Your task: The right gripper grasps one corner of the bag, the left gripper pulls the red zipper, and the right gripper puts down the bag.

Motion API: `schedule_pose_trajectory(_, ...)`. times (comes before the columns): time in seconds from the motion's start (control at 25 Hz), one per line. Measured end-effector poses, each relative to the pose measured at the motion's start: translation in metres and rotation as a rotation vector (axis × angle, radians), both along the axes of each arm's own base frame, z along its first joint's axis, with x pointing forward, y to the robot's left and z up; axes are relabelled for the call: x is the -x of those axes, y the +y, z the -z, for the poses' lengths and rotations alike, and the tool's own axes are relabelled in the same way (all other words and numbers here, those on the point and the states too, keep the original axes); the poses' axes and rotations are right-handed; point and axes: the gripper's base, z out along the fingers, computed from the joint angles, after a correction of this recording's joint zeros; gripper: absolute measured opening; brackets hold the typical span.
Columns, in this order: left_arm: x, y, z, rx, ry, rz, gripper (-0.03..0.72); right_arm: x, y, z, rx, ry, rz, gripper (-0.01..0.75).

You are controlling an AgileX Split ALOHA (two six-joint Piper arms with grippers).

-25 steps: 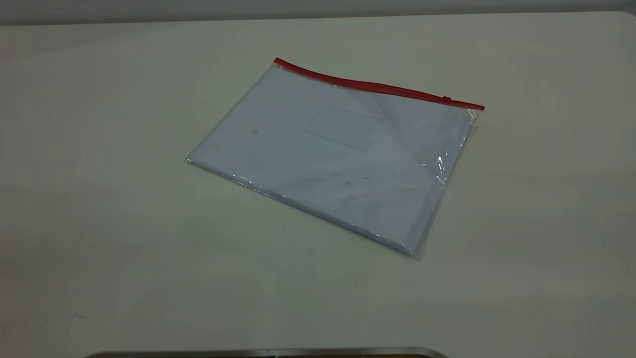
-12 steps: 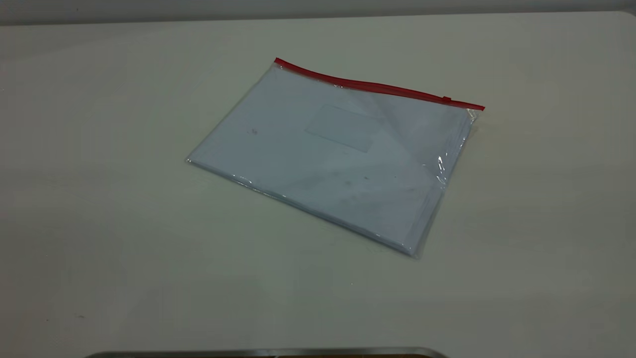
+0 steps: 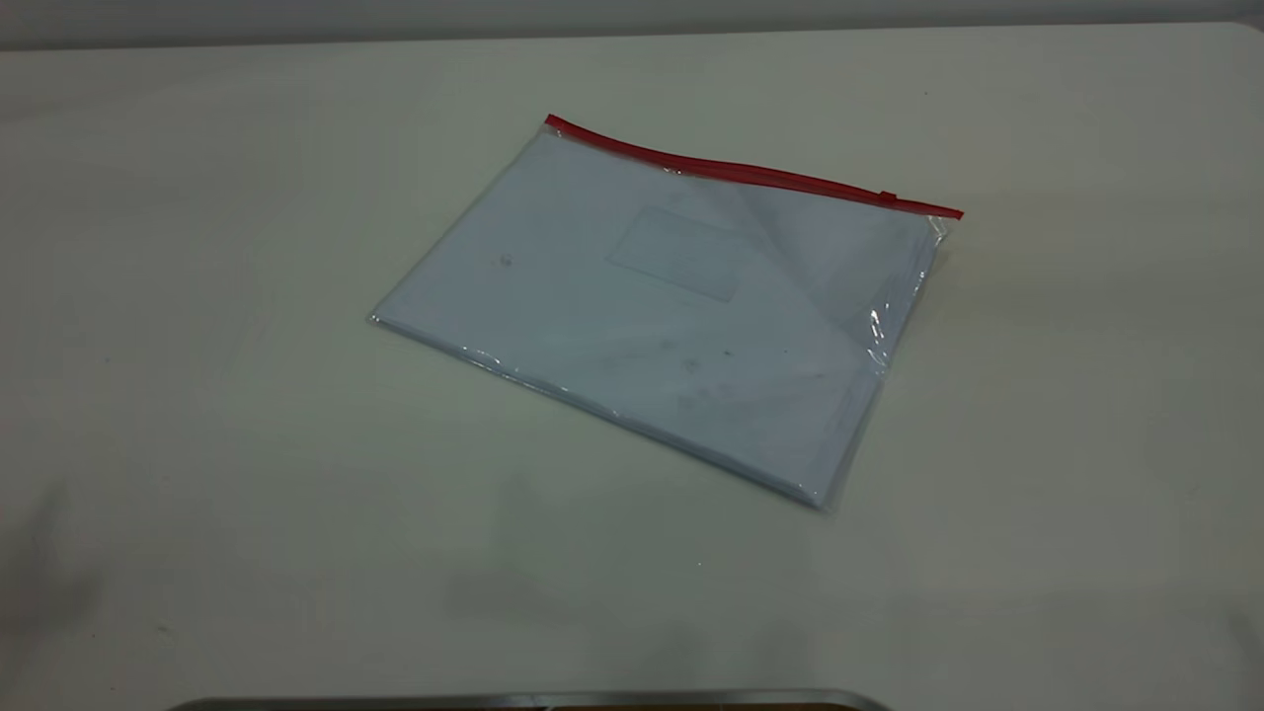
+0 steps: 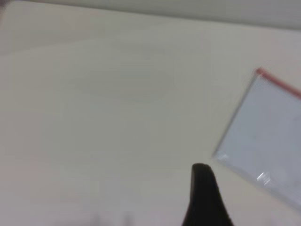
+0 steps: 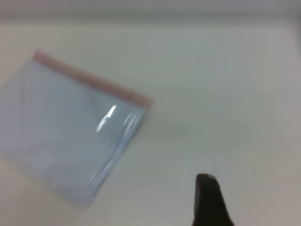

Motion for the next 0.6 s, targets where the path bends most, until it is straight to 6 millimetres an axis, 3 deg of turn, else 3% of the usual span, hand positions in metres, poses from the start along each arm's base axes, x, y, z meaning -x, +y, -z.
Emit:
schedule_pose_trajectory(0.16,-0.057,-0.002,0.016,0.048,-0.001,0.051,0.551,-0.043,0.012,0.025,-0.082,0.201,-0.059,0.504)
schedule_pose_trajectory(0.32,-0.104,-0.012,0.037,0.01,0.011,0.196,0.551,-0.087,0.018,0.05,-0.105,0.232,-0.091,0.502)
schedule_pose_trajectory(0.6,-0.176,-0.047,0.082,-0.027,0.085,0.474,0.551,-0.157,0.021,0.125,-0.065,0.373,-0.131,0.502)
